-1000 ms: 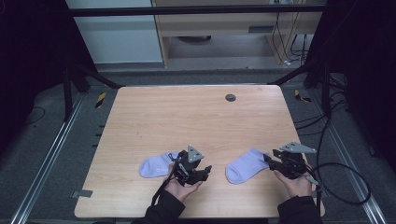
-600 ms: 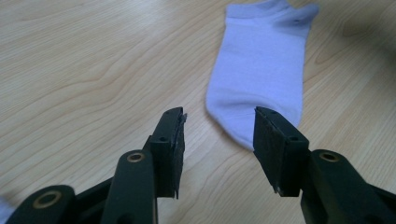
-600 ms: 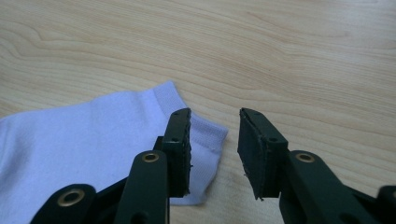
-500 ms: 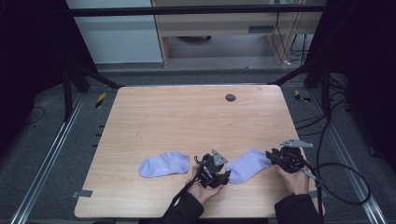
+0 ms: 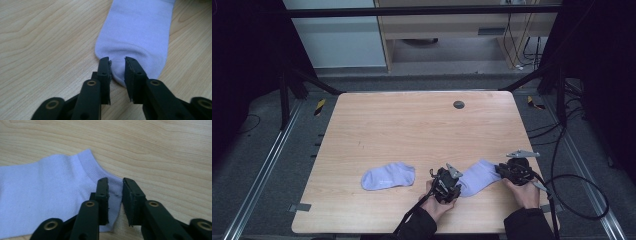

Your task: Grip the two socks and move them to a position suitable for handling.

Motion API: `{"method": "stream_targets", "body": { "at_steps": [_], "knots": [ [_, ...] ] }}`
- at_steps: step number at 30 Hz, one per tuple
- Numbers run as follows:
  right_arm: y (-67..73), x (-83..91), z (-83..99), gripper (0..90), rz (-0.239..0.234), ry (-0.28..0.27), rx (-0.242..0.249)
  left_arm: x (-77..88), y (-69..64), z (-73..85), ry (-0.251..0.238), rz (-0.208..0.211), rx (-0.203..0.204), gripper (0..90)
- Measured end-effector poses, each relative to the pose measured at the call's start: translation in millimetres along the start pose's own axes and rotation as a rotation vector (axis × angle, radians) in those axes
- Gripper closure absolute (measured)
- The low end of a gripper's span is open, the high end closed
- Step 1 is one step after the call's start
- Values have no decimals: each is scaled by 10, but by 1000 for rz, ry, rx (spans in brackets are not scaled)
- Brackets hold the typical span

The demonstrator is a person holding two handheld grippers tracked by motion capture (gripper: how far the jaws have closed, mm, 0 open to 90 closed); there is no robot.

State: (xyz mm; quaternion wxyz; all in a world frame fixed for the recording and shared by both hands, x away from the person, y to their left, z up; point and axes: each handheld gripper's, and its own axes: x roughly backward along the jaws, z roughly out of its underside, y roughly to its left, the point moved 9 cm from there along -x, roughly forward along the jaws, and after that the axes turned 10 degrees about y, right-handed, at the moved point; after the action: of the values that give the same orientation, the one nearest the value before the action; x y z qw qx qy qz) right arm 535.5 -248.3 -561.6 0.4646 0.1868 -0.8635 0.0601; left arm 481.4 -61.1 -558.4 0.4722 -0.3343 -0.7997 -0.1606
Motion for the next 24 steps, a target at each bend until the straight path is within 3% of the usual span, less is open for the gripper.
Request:
{"method": "stream_targets", "body": {
  "at_steps": [3,7,12,19,24],
  "knots": [
    [26,7,8,870,-6,6,-3,-6,8,-7,-3,-3,13,848],
    [60,37,-1,896,6,8,5,0,24,-11,-1,15,25,891],
    [129,205,-41,900,-20,-56,0,98,69,-16,-32,31,22,895],
    [307,496,1,900,-52,-127,5,374,152,13,-70,58,-26,895],
    [513,642,10,900,-81,-163,13,548,249,93,-71,57,-50,895]
  ]
}}
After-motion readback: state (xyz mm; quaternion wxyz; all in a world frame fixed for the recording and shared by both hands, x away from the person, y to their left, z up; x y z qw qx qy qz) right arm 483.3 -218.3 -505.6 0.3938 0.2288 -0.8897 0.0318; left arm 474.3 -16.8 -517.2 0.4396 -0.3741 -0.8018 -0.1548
